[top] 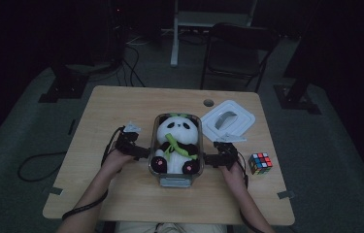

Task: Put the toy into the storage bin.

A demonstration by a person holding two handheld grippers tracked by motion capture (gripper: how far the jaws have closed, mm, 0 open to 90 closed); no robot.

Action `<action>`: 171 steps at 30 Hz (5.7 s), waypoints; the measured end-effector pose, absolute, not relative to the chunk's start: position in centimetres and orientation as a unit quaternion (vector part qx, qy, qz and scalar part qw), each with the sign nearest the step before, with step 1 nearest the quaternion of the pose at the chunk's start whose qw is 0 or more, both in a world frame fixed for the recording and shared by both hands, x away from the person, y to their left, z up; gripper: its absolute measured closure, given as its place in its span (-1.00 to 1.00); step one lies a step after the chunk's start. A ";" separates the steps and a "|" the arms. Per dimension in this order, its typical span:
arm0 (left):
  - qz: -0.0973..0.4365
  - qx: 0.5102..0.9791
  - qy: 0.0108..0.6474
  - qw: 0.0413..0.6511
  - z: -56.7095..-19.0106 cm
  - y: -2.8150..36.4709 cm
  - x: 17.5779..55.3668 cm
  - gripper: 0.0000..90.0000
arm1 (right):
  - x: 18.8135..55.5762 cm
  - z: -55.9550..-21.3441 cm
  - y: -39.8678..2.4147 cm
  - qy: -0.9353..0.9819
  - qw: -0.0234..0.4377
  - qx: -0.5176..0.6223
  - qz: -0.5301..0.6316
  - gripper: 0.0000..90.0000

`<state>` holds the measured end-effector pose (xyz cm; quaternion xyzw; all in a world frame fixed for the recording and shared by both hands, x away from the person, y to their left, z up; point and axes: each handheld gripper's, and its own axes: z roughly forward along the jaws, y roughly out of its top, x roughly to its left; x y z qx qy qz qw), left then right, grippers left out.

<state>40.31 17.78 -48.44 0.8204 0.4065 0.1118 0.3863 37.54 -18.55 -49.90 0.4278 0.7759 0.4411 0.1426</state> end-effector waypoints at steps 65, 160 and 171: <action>0.084 0.845 0.314 0.425 -42.0 16.3 34.8 -0.99 | 32.3 -43.7 -15.7 0.793 0.096 0.372 0.472 -0.76; 0.148 0.794 0.419 0.415 -43.8 21.9 42.1 -0.99 | 34.9 -42.6 -26.9 0.701 0.258 0.487 0.453 -0.77; 0.148 0.792 0.433 0.404 -45.8 23.5 41.1 -0.99 | 32.5 -43.9 -30.1 0.689 0.281 0.521 0.418 -0.77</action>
